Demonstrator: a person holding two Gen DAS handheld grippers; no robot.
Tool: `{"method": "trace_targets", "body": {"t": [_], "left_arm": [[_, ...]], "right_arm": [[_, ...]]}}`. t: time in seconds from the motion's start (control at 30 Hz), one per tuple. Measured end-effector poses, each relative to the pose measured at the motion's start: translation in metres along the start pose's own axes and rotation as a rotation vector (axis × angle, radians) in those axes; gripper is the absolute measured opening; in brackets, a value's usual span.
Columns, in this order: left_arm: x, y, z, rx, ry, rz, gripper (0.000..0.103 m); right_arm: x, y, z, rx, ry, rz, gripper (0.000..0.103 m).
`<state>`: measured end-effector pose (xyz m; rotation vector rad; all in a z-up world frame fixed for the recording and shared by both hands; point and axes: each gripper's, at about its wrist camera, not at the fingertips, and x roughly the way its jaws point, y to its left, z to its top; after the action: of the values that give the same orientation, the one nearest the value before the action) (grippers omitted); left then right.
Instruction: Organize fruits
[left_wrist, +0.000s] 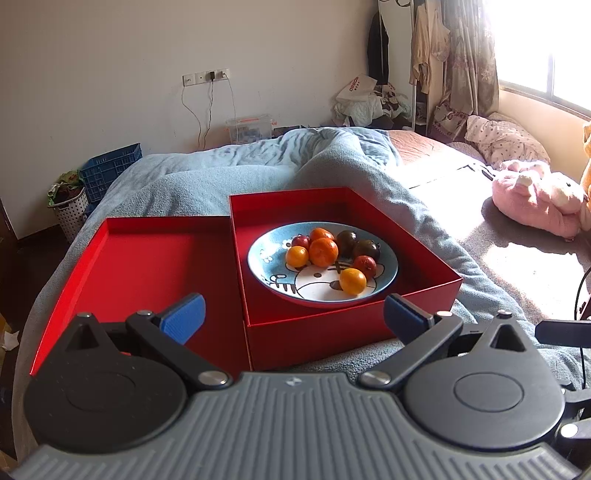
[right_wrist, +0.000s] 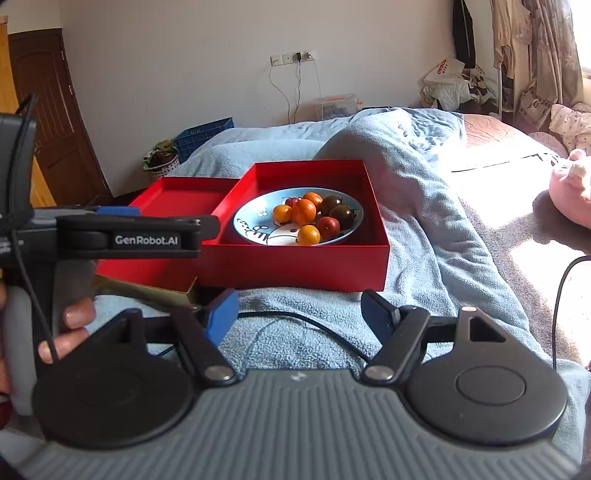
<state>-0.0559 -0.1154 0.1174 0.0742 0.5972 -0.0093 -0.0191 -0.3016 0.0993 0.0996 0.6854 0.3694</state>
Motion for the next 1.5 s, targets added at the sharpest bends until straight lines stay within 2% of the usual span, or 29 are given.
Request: {"method": "trace_targets", "body": {"t": [0.63, 1.5], "left_arm": [[0.020, -0.001, -0.010, 0.017, 0.063, 0.002, 0.103], [0.017, -0.004, -0.010, 0.030, 0.056, 0.000, 0.103]], "right_arm": [[0.008, 0.002, -0.010, -0.001, 0.050, 0.003, 0.075], [0.011, 0.008, -0.011, -0.016, 0.063, 0.018, 0.075]]}}
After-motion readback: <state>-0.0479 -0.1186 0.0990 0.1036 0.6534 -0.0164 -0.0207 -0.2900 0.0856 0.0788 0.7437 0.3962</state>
